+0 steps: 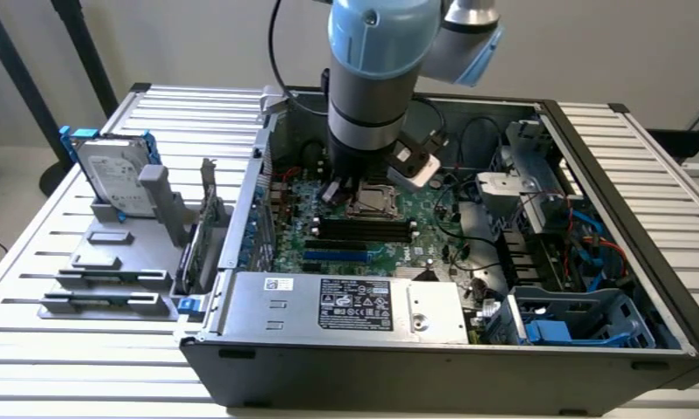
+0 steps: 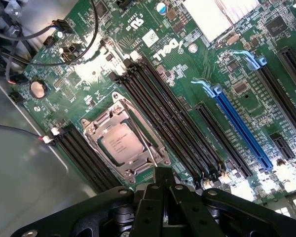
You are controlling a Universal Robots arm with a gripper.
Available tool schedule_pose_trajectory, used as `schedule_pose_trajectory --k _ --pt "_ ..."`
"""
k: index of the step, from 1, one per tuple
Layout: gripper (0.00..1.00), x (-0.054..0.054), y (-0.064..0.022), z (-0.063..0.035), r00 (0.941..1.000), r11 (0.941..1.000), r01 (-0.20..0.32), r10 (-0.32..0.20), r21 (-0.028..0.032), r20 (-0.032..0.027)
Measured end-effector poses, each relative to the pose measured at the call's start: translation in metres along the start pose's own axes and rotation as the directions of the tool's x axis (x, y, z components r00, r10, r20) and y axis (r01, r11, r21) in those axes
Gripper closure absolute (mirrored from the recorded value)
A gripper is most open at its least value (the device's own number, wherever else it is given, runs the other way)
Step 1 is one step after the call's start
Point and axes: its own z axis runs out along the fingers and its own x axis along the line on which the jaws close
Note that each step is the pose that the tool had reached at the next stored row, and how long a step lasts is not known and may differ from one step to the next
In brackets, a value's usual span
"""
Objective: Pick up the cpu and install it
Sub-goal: 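Install the first cpu locking lever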
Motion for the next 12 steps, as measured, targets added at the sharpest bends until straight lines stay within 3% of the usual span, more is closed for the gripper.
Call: schedule_pose_trajectory --k 12 --pt "0.89 -0.008 -0.0043 0.0177 1.0000 1.0000 0.000 0.000 0.0002 -0.0004"
